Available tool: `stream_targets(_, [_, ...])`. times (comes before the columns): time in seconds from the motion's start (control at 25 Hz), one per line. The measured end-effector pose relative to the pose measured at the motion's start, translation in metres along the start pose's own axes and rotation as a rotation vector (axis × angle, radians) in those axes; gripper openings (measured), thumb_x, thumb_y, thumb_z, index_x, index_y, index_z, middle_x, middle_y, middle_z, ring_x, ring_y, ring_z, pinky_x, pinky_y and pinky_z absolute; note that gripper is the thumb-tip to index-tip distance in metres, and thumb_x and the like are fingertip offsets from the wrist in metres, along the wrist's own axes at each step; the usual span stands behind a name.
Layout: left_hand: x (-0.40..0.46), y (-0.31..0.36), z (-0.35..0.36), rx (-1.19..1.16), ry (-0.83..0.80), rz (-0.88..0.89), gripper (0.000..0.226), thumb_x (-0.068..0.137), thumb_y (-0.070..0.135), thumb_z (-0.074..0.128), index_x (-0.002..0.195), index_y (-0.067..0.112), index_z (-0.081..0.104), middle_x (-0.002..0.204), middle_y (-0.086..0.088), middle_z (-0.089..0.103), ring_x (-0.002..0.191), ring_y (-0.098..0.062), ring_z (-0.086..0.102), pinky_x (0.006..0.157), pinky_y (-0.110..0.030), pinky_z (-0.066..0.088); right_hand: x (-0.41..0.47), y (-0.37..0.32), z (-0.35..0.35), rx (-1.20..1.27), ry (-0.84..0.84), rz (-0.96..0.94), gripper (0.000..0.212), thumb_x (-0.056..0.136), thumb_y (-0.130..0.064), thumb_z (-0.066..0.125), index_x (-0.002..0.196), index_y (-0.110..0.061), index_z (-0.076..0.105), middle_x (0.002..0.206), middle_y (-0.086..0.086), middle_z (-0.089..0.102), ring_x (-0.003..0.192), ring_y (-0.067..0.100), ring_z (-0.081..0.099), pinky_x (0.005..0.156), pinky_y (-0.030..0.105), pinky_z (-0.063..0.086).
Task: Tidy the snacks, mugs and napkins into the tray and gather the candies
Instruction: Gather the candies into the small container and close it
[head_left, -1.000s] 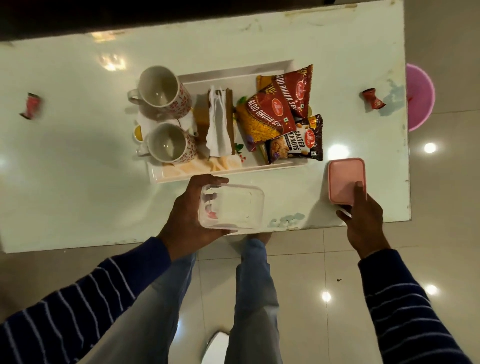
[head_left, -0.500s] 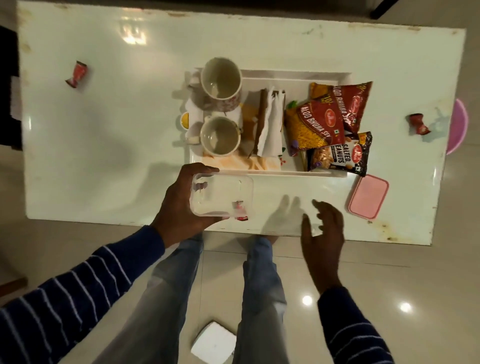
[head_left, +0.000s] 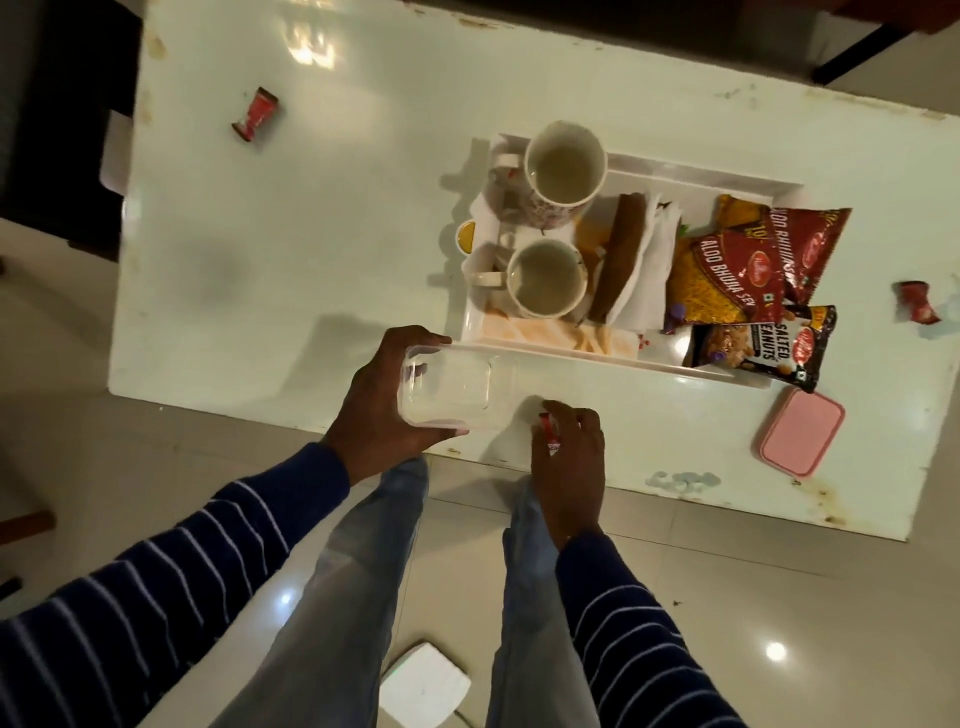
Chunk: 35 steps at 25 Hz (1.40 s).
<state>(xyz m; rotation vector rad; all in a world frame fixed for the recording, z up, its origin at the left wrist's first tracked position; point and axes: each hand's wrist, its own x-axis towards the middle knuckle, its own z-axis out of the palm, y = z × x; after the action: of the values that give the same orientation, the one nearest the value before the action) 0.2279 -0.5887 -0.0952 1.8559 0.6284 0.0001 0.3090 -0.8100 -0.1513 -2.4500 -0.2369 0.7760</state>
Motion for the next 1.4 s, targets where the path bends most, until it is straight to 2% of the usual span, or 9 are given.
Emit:
stream_targets(0.16, [0.000,-0.017,-0.011,0.005,0.004,-0.006,0.095,0.053,0.031,0.097,0.129,0.033,0.041,0.132,0.006,0.056,0.119,-0.013,0.057,0.095,-0.018,0.050,0.007,-0.025,-0.005,0.065,0.055,-0.033,0.024,0.098,-0.014,0.060,0.121,-0.013,0.064,0.107,0.003,0.066,0.098,0.019,0.062,0.089,0.042,0.055])
stream_targets(0.32, [0.002,-0.031,-0.035,0.036,0.050,-0.029,0.096,0.052,0.027,0.098,0.128,0.031,0.040,0.131,0.003,0.057,0.118,-0.015,0.058,0.095,-0.021,0.051,-0.001,-0.096,-0.010,0.291,0.246,-0.198,0.027,0.093,-0.017,0.069,0.119,-0.022,0.064,0.101,-0.014,0.065,0.088,0.007,0.065,0.077,0.025,0.058])
stream_targets(0.4, [0.001,-0.038,-0.047,0.031,0.068,-0.042,0.097,0.052,0.025,0.098,0.128,0.032,0.038,0.133,0.002,0.056,0.120,-0.014,0.056,0.097,-0.025,0.051,-0.010,-0.135,-0.004,0.318,0.189,-0.337,0.031,0.092,-0.020,0.070,0.121,-0.027,0.062,0.100,-0.020,0.063,0.089,0.005,0.064,0.080,0.020,0.055])
stream_targets(0.6, [-0.004,-0.053,-0.068,-0.080,0.139,-0.095,0.090,0.058,0.023,0.095,0.129,0.034,0.040,0.131,0.004,0.058,0.117,-0.011,0.061,0.092,-0.028,0.055,-0.022,-0.195,0.030,0.252,-0.049,-0.463,0.042,0.086,-0.014,0.078,0.126,-0.011,0.064,0.112,0.002,0.070,0.104,0.016,0.066,0.092,0.005,0.042])
stream_targets(0.72, [-0.009,-0.066,-0.088,-0.113,0.185,-0.114,0.091,0.056,0.030,0.095,0.127,0.045,0.038,0.133,0.010,0.056,0.119,-0.010,0.059,0.092,-0.021,0.053,-0.002,-0.216,0.032,0.152,0.017,-0.536,0.040,0.090,-0.034,0.071,0.127,-0.022,0.062,0.108,-0.008,0.067,0.098,0.006,0.062,0.083,0.015,0.049])
stream_targets(0.92, [-0.008,-0.091,-0.131,-0.133,0.290,-0.143,0.092,0.052,0.041,0.095,0.128,0.027,0.044,0.136,0.025,0.048,0.127,-0.008,0.052,0.099,-0.019,0.047,0.060,-0.275,0.051,0.034,-0.055,-0.650,0.032,0.095,-0.020,0.063,0.126,-0.019,0.062,0.114,-0.004,0.064,0.097,0.012,0.062,0.080,0.032,0.056])
stream_targets(1.08, [0.004,-0.111,-0.169,-0.086,0.343,-0.196,0.101,0.047,0.064,0.086,0.130,0.021,0.047,0.129,0.036,0.046,0.118,0.008,0.053,0.088,-0.009,0.048,0.131,-0.321,0.094,-0.272,-0.232,-0.803,0.036,0.097,-0.018,0.058,0.133,-0.016,0.057,0.131,0.004,0.058,0.116,0.022,0.057,0.092,0.040,0.053])
stream_targets(1.32, [0.023,-0.128,-0.193,-0.074,0.384,-0.125,0.091,0.053,0.033,0.097,0.129,0.014,0.050,0.130,0.036,0.039,0.122,0.001,0.052,0.093,-0.011,0.047,0.204,-0.368,0.147,-0.663,-0.264,-0.912,0.051,0.095,-0.009,0.053,0.143,-0.024,0.047,0.161,0.003,0.031,0.137,0.028,0.040,0.100,0.041,0.045])
stream_targets(1.4, [0.029,-0.132,-0.195,-0.055,0.392,-0.118,0.091,0.054,0.035,0.096,0.129,0.013,0.049,0.128,0.040,0.037,0.121,0.003,0.051,0.093,-0.010,0.046,0.215,-0.372,0.157,-0.693,-0.270,-0.887,0.047,0.096,-0.008,0.050,0.139,-0.024,0.051,0.159,0.005,0.035,0.138,0.030,0.039,0.103,0.043,0.041])
